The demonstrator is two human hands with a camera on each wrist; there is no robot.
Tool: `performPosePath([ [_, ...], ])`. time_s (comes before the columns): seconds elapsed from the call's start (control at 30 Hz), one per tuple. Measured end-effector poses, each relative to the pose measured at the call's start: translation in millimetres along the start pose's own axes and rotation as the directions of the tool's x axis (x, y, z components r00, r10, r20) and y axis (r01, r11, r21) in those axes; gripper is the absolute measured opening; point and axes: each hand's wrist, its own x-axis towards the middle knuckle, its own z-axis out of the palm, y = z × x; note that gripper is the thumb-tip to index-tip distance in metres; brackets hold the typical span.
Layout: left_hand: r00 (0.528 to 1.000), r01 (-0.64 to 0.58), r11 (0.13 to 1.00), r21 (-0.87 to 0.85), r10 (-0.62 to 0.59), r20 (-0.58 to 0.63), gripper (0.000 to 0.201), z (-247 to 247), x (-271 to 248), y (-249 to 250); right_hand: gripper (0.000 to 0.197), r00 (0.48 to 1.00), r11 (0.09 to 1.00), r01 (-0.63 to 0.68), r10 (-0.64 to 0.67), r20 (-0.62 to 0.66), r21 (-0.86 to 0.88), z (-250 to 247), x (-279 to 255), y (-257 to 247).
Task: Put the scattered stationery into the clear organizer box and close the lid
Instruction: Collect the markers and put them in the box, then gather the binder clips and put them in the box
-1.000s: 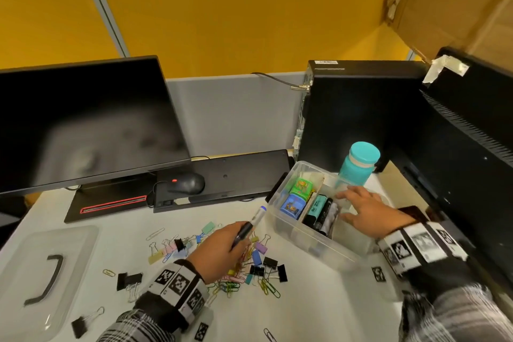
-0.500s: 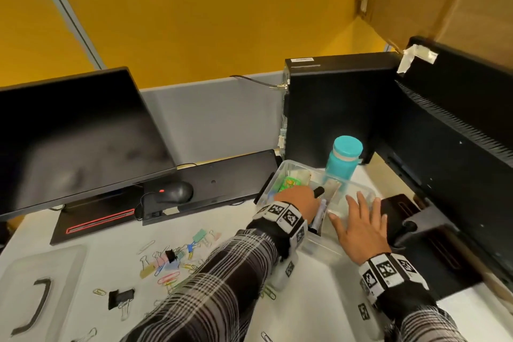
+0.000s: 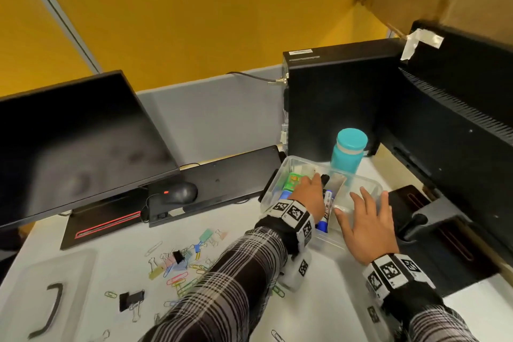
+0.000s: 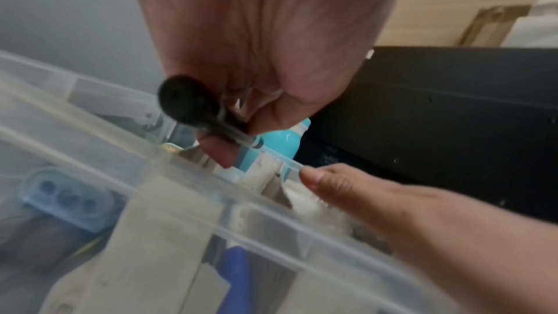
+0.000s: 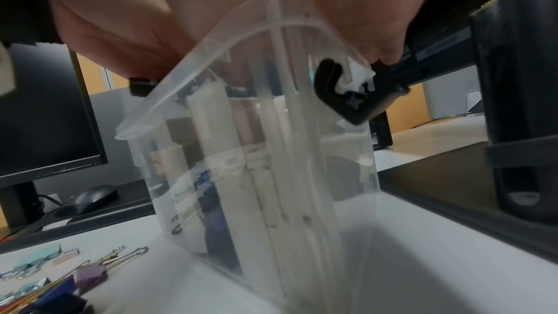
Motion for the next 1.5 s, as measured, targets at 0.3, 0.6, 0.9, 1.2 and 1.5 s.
performPosePath([
  [0.3,0.978,-0.209,0.976,-0.066,0.207,-0.032,0.039,8.3,0.6,-14.7,0.067,1.000,1.000,0.008,-0.008,-0.012,-0.006,-0.4,-1.6,-0.8],
  [0.6,0.891,-0.256,0.958,-0.129,0.182,-0.416,0.037,14.9,-97.3,-134.3,0.071,1.000,0.998,0.023,-0.022,0.019,-0.064,2.1,0.5,4.6],
  [0.9,0.879,0.191,0.980,-0.048,-0.193,-0.435,0.031,26.3,-157.5,-288.9,0.044,0.881,0.923,0.382,-0.354,-0.314,0.032,-13.2,-28.0,-64.5],
  [1.2,0.934,0.246,0.966,0.085,-0.212,-0.288,0.050,13.6,-142.5,-313.8,0.028,0.698,0.783,0.615,-0.597,0.396,0.095,99.0,-64.5,-118.1],
  [1.5,0.960,0.236,0.945,0.225,-0.191,-0.205,0.037,11.4,-135.3,-326.0,0.015,0.911,0.869,0.253,-0.362,0.196,0.426,112.2,-70.4,-124.9],
])
